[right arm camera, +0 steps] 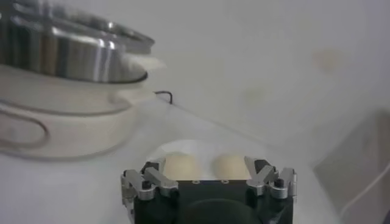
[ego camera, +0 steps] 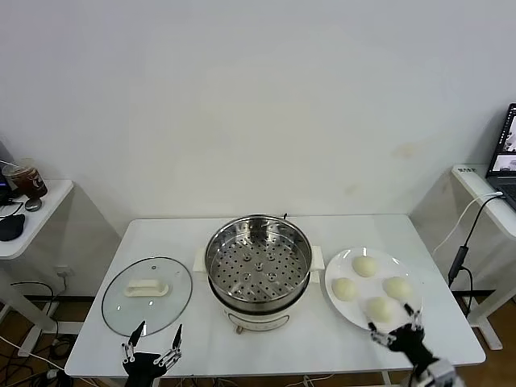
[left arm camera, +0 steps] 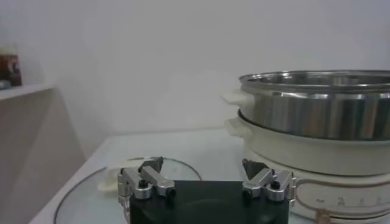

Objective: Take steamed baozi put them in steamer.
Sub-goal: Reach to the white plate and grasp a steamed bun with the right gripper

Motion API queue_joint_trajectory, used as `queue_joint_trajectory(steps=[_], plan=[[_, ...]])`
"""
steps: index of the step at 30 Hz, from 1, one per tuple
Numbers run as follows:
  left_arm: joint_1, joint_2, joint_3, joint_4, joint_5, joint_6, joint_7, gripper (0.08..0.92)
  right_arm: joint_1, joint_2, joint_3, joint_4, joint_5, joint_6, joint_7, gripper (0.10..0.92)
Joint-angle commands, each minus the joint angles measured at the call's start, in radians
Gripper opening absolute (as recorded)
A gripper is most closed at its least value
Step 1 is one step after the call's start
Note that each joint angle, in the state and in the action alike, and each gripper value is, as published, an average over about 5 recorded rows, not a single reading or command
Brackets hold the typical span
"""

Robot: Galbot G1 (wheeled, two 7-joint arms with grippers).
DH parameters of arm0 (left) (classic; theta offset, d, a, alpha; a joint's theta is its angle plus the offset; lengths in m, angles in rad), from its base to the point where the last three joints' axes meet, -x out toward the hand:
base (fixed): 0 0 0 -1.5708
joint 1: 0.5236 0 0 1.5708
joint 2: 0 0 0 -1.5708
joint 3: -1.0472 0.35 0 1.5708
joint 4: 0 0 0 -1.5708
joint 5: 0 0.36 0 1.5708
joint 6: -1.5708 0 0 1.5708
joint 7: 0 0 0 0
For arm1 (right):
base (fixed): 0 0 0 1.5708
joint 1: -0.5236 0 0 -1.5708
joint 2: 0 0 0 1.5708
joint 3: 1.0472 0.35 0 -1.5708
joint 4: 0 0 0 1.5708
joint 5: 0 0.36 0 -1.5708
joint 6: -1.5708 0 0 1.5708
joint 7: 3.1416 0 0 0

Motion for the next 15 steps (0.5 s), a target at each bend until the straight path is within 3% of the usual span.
queue_joint_trajectory(steps=[1, 8, 15], plan=[[-0.02, -0.004, -0.004, 0.01, 0.05, -0.048, 0.009, 0.823, 0.19, -0.302, 0.029, -0.07, -0.329, -0.053, -0.135, 0.823], [-0.041, -0.017, -0.01, 0.007, 0.072, -0.053, 0.002, 0.823, 0.496, -0.485, -0.201, -0.245, -0.418, 0.019, -0.36, 0.823], [-0.054, -0.028, -0.013, 0.01, 0.092, -0.061, -0.005, 0.823, 0.922, -0.504, -0.641, -0.454, -0.372, 0.054, -0.601, 0.823]])
